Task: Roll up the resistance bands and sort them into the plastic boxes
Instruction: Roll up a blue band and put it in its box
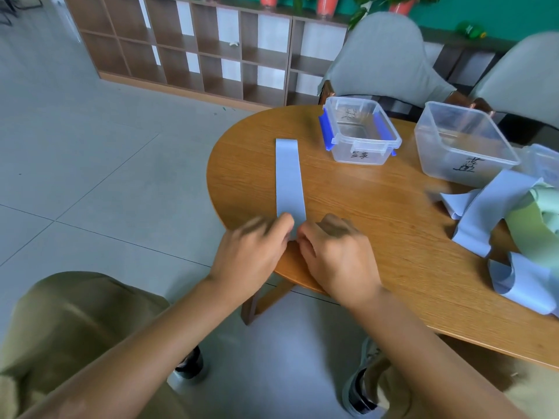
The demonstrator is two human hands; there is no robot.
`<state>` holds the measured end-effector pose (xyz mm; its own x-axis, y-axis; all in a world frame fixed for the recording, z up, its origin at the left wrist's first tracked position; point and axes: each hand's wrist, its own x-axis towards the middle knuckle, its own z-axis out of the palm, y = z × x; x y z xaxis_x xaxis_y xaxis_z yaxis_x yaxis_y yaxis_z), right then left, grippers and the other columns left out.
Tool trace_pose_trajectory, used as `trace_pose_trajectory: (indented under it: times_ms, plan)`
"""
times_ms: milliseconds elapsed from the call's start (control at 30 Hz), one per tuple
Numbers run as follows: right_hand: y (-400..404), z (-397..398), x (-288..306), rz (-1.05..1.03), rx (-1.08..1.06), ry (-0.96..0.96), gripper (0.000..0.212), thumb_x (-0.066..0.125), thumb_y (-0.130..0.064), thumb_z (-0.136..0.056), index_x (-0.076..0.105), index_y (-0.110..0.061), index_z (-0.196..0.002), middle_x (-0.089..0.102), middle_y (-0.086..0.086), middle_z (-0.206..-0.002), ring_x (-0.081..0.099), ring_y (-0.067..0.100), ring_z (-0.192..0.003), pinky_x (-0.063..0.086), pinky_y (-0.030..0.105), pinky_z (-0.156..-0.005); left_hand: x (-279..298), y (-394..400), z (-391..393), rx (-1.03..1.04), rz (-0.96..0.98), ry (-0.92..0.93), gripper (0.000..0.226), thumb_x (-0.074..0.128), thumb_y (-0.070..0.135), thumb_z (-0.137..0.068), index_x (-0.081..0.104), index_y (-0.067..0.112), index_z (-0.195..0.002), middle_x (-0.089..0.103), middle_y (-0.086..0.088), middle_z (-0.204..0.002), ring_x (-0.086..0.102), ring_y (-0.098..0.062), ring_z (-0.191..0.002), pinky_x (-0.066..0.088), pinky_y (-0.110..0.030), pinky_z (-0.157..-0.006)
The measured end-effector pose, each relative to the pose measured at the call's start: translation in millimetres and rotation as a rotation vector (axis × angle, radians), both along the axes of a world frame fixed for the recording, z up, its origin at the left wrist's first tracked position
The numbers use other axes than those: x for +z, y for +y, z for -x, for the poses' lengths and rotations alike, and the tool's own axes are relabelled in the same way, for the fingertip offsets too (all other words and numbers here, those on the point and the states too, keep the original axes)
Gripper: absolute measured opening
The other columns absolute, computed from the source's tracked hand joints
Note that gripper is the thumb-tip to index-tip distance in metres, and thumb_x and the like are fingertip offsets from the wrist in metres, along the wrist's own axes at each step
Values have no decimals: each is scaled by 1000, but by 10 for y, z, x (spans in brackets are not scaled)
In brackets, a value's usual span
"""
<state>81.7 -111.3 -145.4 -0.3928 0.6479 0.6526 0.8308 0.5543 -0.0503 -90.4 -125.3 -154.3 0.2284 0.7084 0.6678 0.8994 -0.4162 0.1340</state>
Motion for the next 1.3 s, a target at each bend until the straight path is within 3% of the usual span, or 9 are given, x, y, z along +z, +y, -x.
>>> trace_pose_trajectory:
  times_ms: [200, 400, 533, 633, 767, 967, 1067, 1167, 1300]
  plan:
    - [-11, -137, -48, 92, 81, 5, 22, 58, -19, -95, 70, -17, -77, 64, 0, -70, 58, 25, -77, 47, 37, -66, -142, -42, 131, -134, 14, -66, 13, 60, 15, -100, 71, 12, -91, 62, 3, -78, 55, -20, -74, 46, -35, -60]
    - [-27, -172, -48, 208, 118, 88, 19, 58, -23, -96, 74, -21, -88, 69, -6, -86, 60, 23, -85, 51, 36, -63, -98, 4, 143, -177, 134, -146, 11, 65, 16, -97, 76, 15, -97, 63, 2, -89, 52, -20, -83, 45, -37, -71]
    - [-6, -173, -40, 283, 125, 143, 13, 63, -24, -95, 76, -24, -90, 68, -9, -91, 59, 19, -88, 52, 37, -67, -101, 22, 106, -127, 173, -241, 7, 73, 21, -90, 77, 16, -92, 64, 1, -111, 50, -23, -111, 45, -33, -93]
    - [37, -155, -38, 414, 85, 264, 5, 73, -26, -89, 76, -30, -90, 64, -17, -95, 56, 13, -94, 51, 38, -77, -103, 45, 46, -32, 201, -334, 6, 80, 28, -83, 79, 23, -81, 62, 2, -128, 41, -27, -133, 29, -19, -111]
    - [97, -100, 6, 518, 11, 369, 3, 78, -30, -84, 76, -32, -85, 63, -20, -102, 51, 8, -103, 47, 31, -86, -114, 56, -50, 64, 224, -459, 8, 85, 29, -77, 77, 26, -74, 62, 3, -136, 35, -29, -140, 23, -18, -114]
    - [117, 3, 7, 578, -97, 281, 13, 66, -30, -92, 74, -20, -92, 59, -10, -127, 39, 13, -119, 43, 35, -100, -149, 19, -181, 217, 262, -686, 5, 83, 32, -78, 79, 30, -76, 67, 6, -129, 26, -20, -144, 23, -26, -115]
    - [141, 49, 29, 623, -174, 361, 14, 68, -30, -89, 75, -18, -92, 56, -6, -127, 35, 17, -121, 37, 32, -105, -142, 47, -217, 290, 291, -725, 3, 83, 34, -76, 80, 33, -77, 68, 9, -126, 27, -21, -143, 27, -36, -115]
    - [140, 138, 61, 663, -279, 396, 10, 68, -31, -88, 70, -22, -91, 51, -4, -124, 34, 22, -121, 32, 30, -103, -128, 79, -237, 320, 286, -737, 9, 86, 32, -73, 77, 29, -72, 68, 8, -125, 32, -24, -138, 30, -36, -113]
    - [188, 187, 113, 754, -344, 413, 21, 67, -35, -86, 58, -28, -103, 40, -5, -119, 31, 23, -122, 27, 34, -100, -107, 153, -212, 337, 242, -728, 26, 90, 32, -67, 66, 24, -64, 69, 2, -118, 30, 6, -124, 31, -41, -111]
